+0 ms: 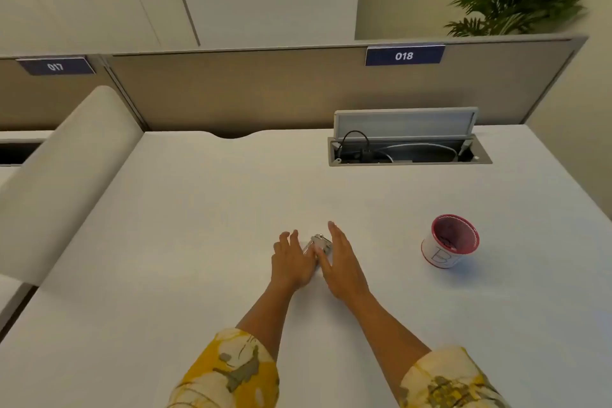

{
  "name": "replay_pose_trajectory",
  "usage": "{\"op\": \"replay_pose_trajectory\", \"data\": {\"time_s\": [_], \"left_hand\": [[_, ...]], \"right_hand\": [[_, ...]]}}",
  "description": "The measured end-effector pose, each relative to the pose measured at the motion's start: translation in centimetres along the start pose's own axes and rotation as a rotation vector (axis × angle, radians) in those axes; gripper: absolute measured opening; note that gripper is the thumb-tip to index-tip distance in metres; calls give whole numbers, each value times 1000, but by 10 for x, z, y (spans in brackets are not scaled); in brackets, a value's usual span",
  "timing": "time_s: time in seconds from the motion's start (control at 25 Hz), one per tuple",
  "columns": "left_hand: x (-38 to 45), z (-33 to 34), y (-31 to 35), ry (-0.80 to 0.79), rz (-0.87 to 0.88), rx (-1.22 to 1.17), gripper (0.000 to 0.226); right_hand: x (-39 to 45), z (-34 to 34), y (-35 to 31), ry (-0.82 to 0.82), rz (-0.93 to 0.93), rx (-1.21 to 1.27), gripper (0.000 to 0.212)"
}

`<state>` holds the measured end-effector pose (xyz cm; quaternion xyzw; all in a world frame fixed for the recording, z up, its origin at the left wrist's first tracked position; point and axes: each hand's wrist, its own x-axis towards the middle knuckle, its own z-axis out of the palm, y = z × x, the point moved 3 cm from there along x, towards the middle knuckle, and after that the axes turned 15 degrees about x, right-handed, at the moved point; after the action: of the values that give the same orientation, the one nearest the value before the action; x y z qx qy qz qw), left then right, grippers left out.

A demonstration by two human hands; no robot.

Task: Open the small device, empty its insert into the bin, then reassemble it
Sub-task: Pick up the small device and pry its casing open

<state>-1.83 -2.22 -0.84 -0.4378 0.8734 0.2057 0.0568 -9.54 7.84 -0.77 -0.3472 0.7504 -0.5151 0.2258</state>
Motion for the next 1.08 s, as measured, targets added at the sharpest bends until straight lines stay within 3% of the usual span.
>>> {"op": "replay_pose_trajectory", "data": {"time_s": [0.16, 0.44, 0.6, 0.76, 0.88, 1.08], "left_hand": [[0, 12, -2, -33, -13, 68, 54], [0, 21, -7, -63, -82, -64, 51], [0, 24, -12, -41, -111, -181, 46], [-1, 20, -11, 8, -127, -493, 28], [-1, 11, -13, 7, -206, -569, 26], [6, 12, -4, -188, -230, -768, 25]], "right_hand": [[-1, 13, 4, 120, 190, 227, 49], [4, 14, 3, 321, 462, 420, 36], [4, 19, 4, 322, 635, 503, 29], [3, 10, 1, 277, 640, 477, 22], [2, 3, 0, 228, 602, 427, 27], [-2, -5, 2, 110, 524, 401, 25]]}}
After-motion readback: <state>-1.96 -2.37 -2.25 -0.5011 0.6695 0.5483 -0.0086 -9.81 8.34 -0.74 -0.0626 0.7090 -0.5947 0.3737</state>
